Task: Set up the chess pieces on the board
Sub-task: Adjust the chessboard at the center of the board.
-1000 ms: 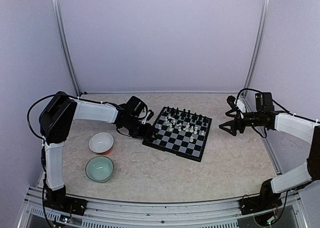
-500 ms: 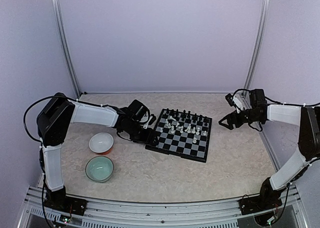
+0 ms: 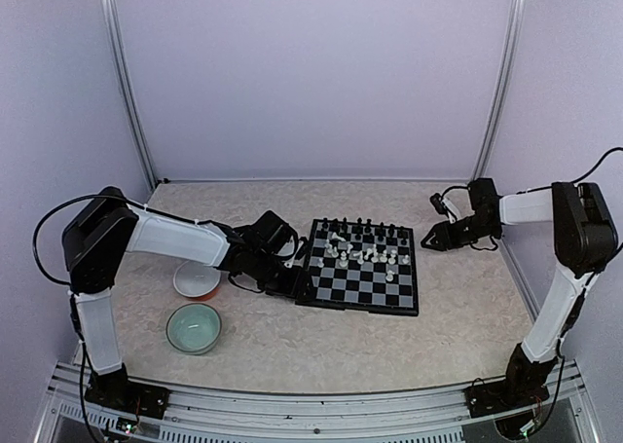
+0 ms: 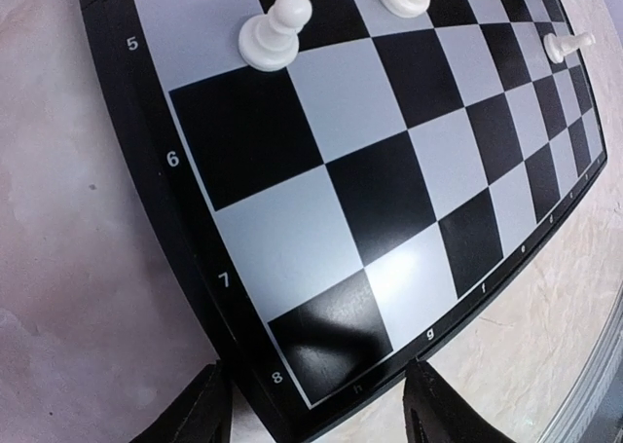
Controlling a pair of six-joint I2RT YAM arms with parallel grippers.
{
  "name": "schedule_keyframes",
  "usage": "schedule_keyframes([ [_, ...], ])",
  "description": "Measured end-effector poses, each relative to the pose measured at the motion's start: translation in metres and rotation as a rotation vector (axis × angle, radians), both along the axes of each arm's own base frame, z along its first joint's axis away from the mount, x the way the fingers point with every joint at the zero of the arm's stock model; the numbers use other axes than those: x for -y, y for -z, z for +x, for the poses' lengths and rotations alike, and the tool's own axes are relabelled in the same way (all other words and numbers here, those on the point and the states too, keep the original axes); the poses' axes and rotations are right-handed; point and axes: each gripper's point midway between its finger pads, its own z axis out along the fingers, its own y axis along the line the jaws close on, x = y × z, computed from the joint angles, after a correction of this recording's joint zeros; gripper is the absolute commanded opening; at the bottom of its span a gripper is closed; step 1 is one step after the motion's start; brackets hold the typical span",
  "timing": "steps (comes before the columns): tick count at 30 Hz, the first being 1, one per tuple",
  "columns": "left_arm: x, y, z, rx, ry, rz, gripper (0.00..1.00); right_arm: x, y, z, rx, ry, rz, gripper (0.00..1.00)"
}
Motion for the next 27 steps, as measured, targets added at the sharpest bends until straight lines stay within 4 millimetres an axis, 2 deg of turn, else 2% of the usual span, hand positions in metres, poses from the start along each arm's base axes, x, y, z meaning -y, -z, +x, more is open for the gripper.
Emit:
schedule_keyframes([
  [7, 0.006, 0.000, -0.007, 0.001, -0.025, -0.035, 0.53, -0.004, 0.015, 0.017, -0.048, 0.016, 0.022, 0.39],
  [11, 0.014, 0.001, -0.015, 0.002, -0.022, -0.053, 0.51, -0.008, 0.024, 0.015, -0.079, 0.013, 0.023, 0.35],
  [17, 0.022, 0.001, -0.024, 0.002, -0.019, -0.069, 0.48, -0.014, 0.026, 0.013, -0.086, -0.001, 0.024, 0.31],
  [22, 0.028, 0.001, -0.032, 0.001, -0.012, -0.074, 0.47, -0.015, 0.026, 0.012, -0.089, -0.004, 0.028, 0.32],
  [27, 0.031, 0.001, -0.044, -0.012, 0.002, -0.063, 0.47, -0.011, 0.026, 0.013, -0.088, 0.003, 0.025, 0.38],
])
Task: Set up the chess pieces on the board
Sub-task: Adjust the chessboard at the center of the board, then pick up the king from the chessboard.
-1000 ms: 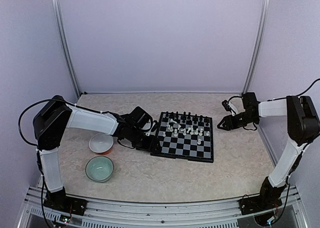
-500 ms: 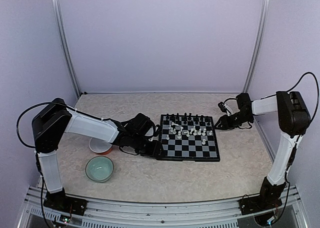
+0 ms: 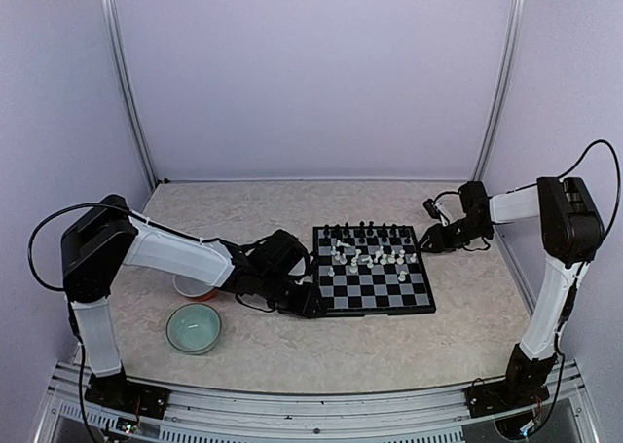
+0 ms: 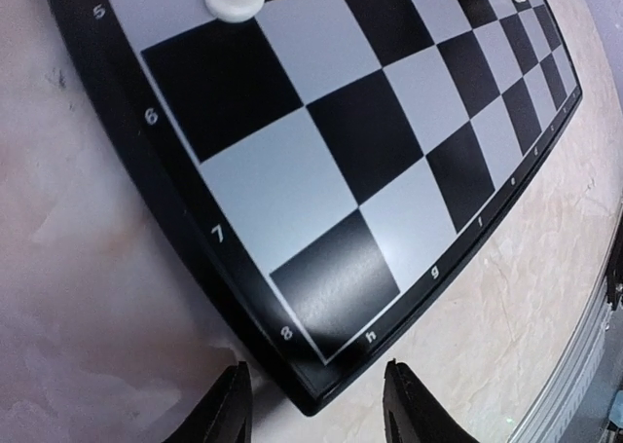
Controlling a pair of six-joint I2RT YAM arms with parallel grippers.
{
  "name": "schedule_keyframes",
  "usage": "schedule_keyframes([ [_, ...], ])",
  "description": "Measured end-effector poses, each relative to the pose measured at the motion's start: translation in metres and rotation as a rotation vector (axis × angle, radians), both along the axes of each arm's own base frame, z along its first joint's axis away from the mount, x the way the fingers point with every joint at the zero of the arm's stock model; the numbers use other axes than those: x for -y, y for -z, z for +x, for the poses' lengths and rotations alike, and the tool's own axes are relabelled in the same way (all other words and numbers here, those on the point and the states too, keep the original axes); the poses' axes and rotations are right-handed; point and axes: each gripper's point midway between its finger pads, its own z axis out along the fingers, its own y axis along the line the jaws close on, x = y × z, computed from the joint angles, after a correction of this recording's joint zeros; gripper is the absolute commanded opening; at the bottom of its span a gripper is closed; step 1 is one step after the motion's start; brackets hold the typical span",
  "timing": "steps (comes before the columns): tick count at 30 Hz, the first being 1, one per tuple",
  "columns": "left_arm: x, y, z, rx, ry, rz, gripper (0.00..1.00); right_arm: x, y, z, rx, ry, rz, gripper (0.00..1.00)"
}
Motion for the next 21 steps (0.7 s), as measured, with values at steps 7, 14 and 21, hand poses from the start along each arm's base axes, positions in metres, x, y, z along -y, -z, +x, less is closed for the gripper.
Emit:
schedule_keyframes([
  [7, -0.024, -0.028, -0.005, 0.043, 0.004, 0.101, 0.58, 0.022, -0.037, 0.000, 0.103, 0.005, -0.042, 0.57],
  [14, 0.002, -0.164, 0.054, 0.394, -0.018, 0.032, 0.67, 0.019, -0.147, -0.004, 0.505, -0.118, -0.140, 0.59],
  [21, 0.010, -0.225, 0.098, 0.692, -0.086, -0.020, 0.67, -0.018, -0.149, -0.010, 0.608, -0.279, -0.224, 0.43],
])
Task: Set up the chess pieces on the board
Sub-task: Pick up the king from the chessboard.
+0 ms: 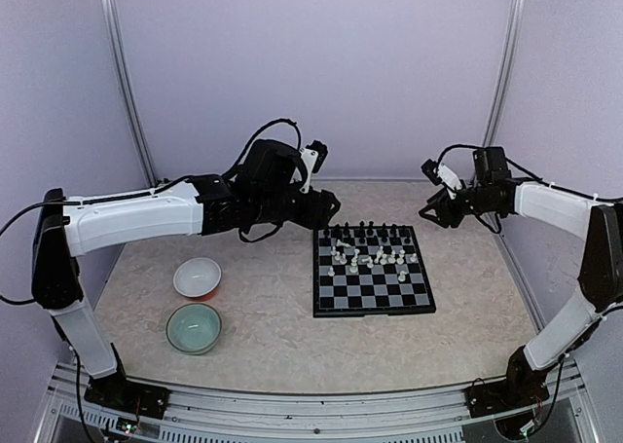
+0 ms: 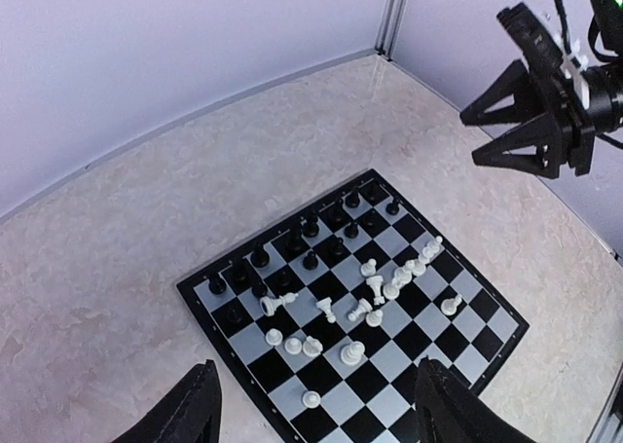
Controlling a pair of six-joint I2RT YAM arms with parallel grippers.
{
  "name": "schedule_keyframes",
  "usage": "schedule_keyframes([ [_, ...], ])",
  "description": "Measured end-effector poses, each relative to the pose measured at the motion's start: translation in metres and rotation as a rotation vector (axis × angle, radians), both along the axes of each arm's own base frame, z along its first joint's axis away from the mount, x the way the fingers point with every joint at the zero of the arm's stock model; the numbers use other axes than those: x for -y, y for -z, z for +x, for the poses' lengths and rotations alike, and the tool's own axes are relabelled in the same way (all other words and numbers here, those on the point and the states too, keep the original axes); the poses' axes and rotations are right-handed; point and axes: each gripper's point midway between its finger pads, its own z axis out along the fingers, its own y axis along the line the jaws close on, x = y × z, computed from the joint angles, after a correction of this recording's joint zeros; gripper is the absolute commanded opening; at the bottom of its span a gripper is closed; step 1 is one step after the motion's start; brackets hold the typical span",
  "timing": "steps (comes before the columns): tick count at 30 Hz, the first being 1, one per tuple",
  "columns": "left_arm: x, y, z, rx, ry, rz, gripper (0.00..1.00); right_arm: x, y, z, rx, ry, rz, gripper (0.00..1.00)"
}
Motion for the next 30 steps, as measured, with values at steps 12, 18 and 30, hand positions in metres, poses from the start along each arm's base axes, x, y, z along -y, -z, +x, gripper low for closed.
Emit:
schedule_keyframes([
  [12, -0.049, 0.069, 0.033, -0.090, -0.072, -0.017, 0.67, -0.022, 0.069, -0.017, -0.160, -0.096, -0.107, 0.49],
  [18, -0.043, 0.030, 0.025, -0.056, -0.034, -0.120, 0.66, -0.044, 0.094, -0.028, -0.217, -0.159, -0.164, 0.49],
  [30, -0.041, 0.022, 0.023, -0.054, -0.019, -0.148, 0.66, -0.049, 0.119, -0.026, -0.268, -0.156, -0.235, 0.30],
])
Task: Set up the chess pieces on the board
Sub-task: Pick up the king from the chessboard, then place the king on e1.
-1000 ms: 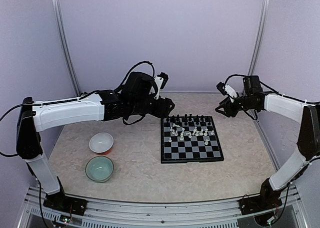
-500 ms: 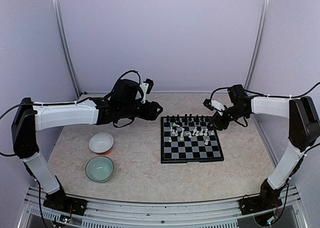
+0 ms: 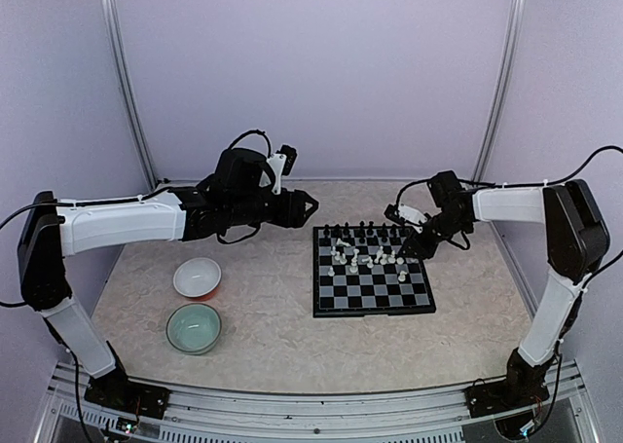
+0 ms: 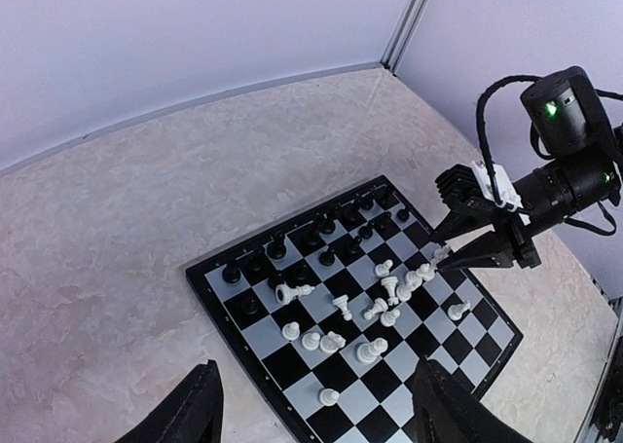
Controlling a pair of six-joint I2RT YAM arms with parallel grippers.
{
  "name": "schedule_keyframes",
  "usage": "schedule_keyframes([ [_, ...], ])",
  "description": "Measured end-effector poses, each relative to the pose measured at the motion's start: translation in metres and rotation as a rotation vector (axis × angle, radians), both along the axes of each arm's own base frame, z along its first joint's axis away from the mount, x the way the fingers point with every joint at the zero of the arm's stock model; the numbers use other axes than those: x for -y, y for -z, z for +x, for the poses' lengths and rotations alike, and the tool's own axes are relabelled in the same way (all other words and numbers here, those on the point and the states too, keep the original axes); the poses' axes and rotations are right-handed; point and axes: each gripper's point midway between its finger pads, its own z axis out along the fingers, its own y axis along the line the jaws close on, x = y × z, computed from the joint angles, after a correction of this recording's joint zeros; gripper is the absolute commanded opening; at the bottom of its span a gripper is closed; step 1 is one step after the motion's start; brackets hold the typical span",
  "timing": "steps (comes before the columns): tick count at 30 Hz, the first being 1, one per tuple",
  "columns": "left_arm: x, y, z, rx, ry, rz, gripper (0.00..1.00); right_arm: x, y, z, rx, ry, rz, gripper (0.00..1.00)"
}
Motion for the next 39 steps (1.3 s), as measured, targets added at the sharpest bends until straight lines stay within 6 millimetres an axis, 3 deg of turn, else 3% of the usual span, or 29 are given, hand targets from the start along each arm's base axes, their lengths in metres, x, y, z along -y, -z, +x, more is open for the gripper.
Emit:
schedule_keyframes([
  [11, -0.002, 0.000, 0.001, -0.005, -0.001, -0.002, 0.66, -0.002, 0.004, 0.000, -0.010, -0.008, -0.009, 0.03],
  [16, -0.002, 0.002, 0.001, -0.012, 0.001, 0.002, 0.66, -0.002, -0.001, -0.001, -0.008, -0.007, -0.011, 0.00],
  [18, -0.003, 0.003, 0.000, -0.016, 0.002, 0.005, 0.66, -0.002, -0.012, -0.002, 0.015, -0.005, -0.006, 0.00],
  [24, -0.004, -0.002, -0.001, -0.012, 0.003, 0.001, 0.66, -0.001, -0.084, -0.006, 0.167, -0.006, 0.050, 0.00],
  [26, -0.005, -0.005, -0.002, -0.008, 0.002, -0.004, 0.66, -0.001, -0.097, -0.011, 0.189, -0.011, 0.064, 0.00],
  [31, -0.008, -0.010, -0.001, -0.005, -0.002, -0.014, 0.66, -0.015, -0.109, -0.041, 0.192, -0.085, 0.078, 0.00],
  [39, -0.010, -0.015, 0.000, 0.001, -0.005, -0.022, 0.66, -0.049, -0.082, -0.124, 0.084, -0.335, 0.060, 0.00],
])
